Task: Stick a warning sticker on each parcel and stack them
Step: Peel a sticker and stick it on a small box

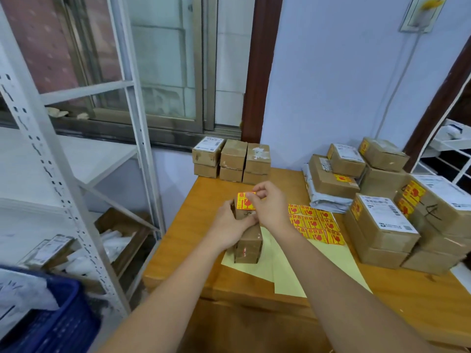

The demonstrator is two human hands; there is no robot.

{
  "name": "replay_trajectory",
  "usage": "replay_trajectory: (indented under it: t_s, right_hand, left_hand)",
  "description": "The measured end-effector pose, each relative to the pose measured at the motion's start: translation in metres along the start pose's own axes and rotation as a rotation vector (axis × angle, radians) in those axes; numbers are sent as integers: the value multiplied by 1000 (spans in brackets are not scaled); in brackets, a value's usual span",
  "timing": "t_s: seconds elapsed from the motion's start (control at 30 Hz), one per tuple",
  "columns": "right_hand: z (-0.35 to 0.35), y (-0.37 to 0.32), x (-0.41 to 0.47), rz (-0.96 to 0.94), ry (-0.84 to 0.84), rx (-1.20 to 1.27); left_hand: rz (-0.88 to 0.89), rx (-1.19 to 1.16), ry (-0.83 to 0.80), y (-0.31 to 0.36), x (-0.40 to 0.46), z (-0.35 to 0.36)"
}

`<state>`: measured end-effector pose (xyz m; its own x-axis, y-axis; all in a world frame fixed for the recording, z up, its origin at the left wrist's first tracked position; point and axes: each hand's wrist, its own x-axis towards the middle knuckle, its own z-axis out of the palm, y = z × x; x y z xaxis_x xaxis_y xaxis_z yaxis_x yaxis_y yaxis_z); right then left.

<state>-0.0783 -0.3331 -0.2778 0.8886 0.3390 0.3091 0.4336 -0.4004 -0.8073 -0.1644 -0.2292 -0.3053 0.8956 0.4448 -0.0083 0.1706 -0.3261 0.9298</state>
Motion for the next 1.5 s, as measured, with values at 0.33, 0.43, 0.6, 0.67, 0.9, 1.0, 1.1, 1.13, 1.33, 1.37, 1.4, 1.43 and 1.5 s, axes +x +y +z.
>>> replay_trajectory:
  t_s: [0.33,0.43,0.6,0.67,0.9,1.0,1.1,1.13,1.33,1.37,1.4,1.43,1.5]
  right_hand:
    - [5,2,3,32,-67,25]
    - [6,2,2,28,-46,21]
    - [7,0,1,15,-46,3]
    - [7,0,2,11,-59,-11]
    - [7,0,3,-3,-72,-44]
    - [8,0,4,-8,-65,-53]
    - [8,1,3,-25,-49,-64]
    - [8,1,3,-31,-45,-71]
    - [9,1,5,-52,-50,-96]
    - [9,1,6,-55,-52,-104]
    - [9,1,6,-59,-54,-110]
    - [8,2,6,-64,-55,-112]
    - [8,2,6,-70,-58,-111]
  left_hand:
    - [16,-68,31,-5,-1,2]
    - [17,-71,40,-5,-1,3]
    - [16,-72,38,-3,-3,3]
    - [10,-76,37,-3,-2,2]
    - [-5,-82,21,-2,-2,3]
    - [-7,-85,20,-2,-3,2]
    - [-3,-83,23,-1,-4,2]
    - [-2,-86,26,-1,-3,2]
    - [-16,-94,21,-1,-4,3]
    - [-17,-92,18,-1,-3,3]
    - [-16,-90,17,-1,-3,3]
    - [-16,-87,16,-1,-4,3]
    - [-13,-82,17,0,-4,3]
